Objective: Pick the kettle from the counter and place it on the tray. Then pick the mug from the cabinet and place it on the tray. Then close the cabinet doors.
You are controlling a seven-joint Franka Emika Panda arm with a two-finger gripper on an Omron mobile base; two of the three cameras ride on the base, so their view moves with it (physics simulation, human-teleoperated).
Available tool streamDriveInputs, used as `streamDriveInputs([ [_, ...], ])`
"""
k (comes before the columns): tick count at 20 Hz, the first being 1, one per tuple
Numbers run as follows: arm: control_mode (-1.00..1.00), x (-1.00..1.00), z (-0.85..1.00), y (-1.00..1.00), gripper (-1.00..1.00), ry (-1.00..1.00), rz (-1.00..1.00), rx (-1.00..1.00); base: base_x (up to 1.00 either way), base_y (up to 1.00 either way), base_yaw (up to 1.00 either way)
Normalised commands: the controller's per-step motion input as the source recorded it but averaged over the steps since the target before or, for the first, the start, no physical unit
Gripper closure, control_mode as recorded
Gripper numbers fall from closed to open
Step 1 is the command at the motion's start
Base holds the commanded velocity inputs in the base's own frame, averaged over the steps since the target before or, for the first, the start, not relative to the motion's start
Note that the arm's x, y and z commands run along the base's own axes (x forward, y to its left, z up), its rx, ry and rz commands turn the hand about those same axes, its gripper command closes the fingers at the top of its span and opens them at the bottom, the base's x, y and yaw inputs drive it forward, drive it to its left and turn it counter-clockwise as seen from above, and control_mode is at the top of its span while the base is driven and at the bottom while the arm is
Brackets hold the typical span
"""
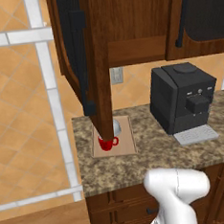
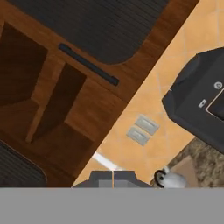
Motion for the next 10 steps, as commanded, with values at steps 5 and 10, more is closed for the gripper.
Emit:
streamDriveInputs([
  [5,-1.00,-0.37,0.70,0.97,1.00,0.09,-0.03,-0.13,0.00,0.00,0.00],
  [10,-1.00,-0.33,0.17,1.00,1.00,0.24,0.00,-0.23,0.00,0.00,0.00],
])
